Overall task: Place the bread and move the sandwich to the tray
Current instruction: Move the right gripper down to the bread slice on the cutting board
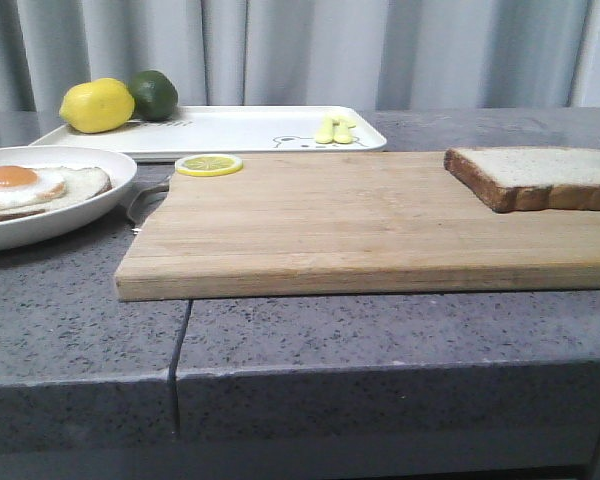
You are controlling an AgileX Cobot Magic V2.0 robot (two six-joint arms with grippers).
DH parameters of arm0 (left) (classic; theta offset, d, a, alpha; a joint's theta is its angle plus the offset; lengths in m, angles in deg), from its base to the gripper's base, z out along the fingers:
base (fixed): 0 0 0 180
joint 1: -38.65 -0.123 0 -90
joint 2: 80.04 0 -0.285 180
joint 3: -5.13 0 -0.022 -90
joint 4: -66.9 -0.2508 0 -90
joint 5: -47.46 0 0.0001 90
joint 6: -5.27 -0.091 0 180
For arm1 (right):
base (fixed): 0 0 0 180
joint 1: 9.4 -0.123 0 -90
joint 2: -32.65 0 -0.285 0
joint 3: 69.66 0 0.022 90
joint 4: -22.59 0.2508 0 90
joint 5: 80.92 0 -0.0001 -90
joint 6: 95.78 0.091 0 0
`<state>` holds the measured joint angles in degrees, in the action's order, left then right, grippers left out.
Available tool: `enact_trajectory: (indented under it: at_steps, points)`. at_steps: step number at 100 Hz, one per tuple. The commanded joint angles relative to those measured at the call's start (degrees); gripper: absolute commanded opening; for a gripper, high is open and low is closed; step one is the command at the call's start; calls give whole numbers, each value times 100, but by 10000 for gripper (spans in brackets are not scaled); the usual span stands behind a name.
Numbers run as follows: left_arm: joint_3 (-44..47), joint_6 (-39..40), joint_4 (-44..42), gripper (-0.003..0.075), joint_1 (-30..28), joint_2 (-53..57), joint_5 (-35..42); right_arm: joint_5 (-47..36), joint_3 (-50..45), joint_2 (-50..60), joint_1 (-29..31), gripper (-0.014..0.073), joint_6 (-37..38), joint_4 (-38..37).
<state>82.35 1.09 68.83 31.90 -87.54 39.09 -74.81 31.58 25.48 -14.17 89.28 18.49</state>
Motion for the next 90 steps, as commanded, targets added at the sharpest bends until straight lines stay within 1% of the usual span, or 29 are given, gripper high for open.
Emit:
enact_trajectory:
  at_steps: [1, 46, 56, 61, 69, 81, 87, 90]
  points:
    - [89, 63, 52, -20, 42, 175, 437, -406, -17, 87, 32, -69, -24, -70]
    - [89, 63, 52, -20, 42, 175, 481, -406, -17, 87, 32, -69, -24, -70]
    - [89, 63, 64, -20, 42, 175, 638, -414, -17, 87, 32, -69, -24, -70]
    - [89, 63, 91, -19, 42, 175, 793, -561, -12, 87, 32, -69, -24, -70]
    - [66, 63, 288, -20, 42, 175, 945, -1014, -12, 87, 32, -69, -24, -70]
    - [-86, 63, 960, -20, 42, 175, 901, -1802, -12, 87, 32, -69, -18, -7]
    - [-232, 63, 1221, -20, 42, 175, 836, -2275, 7, 87, 32, -69, -18, 186]
    - [-328, 63, 1274, -20, 42, 175, 763, -2337, 54, 87, 32, -69, -18, 288]
